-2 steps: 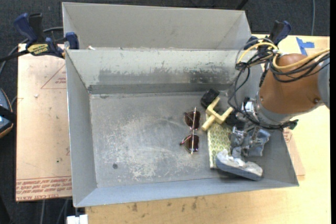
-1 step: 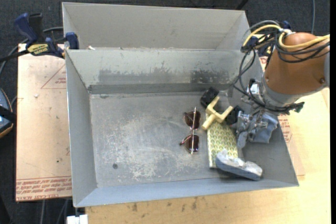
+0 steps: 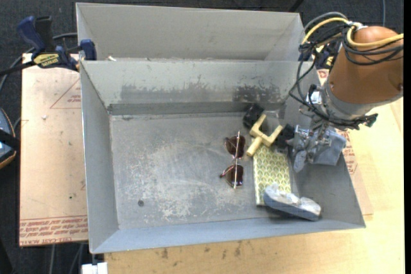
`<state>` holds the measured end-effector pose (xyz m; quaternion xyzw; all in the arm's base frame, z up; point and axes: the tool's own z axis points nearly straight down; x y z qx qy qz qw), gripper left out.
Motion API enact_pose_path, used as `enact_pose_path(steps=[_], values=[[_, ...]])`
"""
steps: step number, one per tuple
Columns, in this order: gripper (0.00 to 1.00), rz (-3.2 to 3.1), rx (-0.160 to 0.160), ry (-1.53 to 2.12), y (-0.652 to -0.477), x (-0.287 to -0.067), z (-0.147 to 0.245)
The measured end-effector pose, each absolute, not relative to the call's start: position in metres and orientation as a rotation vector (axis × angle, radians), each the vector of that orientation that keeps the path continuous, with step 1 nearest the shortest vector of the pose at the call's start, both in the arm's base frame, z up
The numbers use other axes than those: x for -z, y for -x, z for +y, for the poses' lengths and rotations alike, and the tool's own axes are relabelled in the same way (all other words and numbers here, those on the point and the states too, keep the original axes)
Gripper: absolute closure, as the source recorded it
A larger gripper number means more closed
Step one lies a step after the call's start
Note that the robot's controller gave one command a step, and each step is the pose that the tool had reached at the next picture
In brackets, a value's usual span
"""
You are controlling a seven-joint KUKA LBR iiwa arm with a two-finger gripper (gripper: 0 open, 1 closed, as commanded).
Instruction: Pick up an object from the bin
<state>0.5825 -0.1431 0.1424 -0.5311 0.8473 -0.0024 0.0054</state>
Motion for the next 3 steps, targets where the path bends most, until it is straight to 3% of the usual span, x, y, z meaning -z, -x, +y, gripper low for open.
enact_pose_path(steps=[1, 2, 3], values=[[1.00, 2.674, -0.002, 1.642, -0.579, -0.185, -0.137], [1.00, 2.674, -0.003, 1.642, -0.579, -0.185, -0.137], [1.00, 2.680, -0.008, 1.641, -0.573, -0.239, -0.131]])
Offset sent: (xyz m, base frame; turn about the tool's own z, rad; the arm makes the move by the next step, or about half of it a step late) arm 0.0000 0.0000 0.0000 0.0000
